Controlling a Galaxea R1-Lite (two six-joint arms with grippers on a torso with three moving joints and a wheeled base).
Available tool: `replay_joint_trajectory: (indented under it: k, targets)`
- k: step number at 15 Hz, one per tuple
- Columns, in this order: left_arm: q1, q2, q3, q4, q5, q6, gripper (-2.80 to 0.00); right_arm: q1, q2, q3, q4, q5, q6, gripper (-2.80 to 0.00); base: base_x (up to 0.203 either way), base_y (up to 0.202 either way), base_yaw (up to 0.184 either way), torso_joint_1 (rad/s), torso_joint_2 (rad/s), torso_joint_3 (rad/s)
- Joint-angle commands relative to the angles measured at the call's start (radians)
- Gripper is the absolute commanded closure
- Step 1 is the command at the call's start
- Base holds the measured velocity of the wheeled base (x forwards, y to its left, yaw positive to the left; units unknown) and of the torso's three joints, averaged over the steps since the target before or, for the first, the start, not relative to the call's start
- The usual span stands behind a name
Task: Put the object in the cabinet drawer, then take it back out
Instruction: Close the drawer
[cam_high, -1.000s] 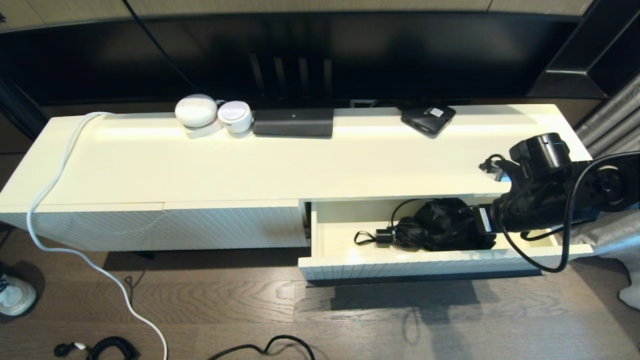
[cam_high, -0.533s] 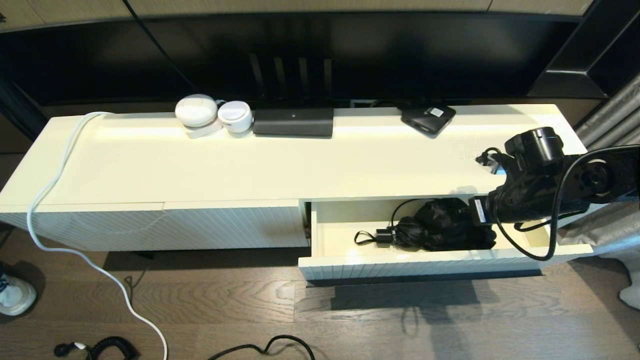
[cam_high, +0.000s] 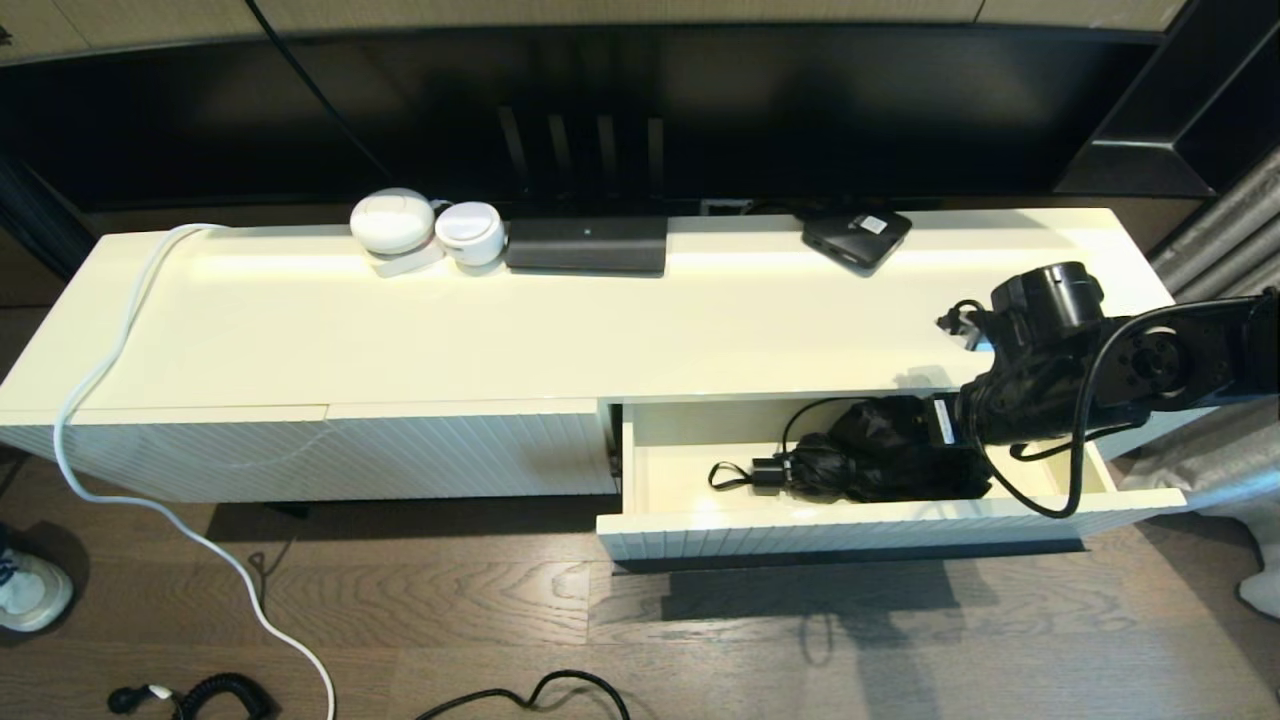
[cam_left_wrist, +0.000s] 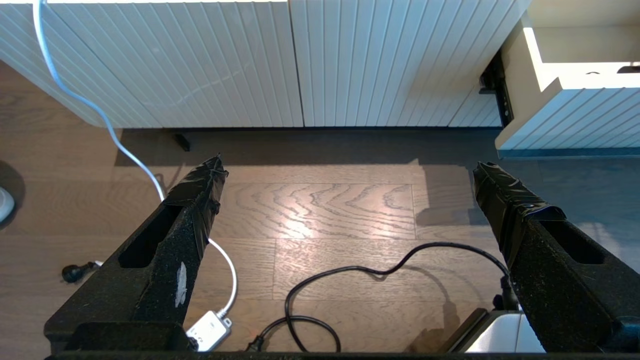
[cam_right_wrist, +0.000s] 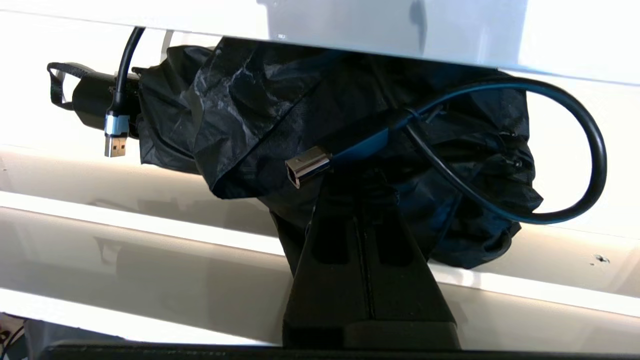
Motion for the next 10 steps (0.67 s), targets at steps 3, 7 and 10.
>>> replay_joint_trajectory:
  k: [3, 7, 10]
  targets:
    - [0.0, 0.0, 0.0, -0.001, 0.0, -0.001, -2.8, 0.004, 0.01, -0.008, 0.002, 0.001, 0.0, 0.0, 0.0, 0.0, 0.0, 0.0, 0.0, 0.0]
    - [0.001, 0.0, 0.0, -0.001, 0.0, -0.001, -2.8, 0.004, -0.031, -0.003, 0.009, 0.004, -0.001, 0.0, 0.0, 0.0, 0.0, 0.0, 0.0, 0.0]
    - [0.0, 0.0, 0.0, -0.001, 0.0, -0.001, -2.8, -0.015, -0.071, 0.002, 0.014, 0.003, -0.011, 0.0, 0.0, 0.0, 0.0, 0.0, 0.0, 0.0]
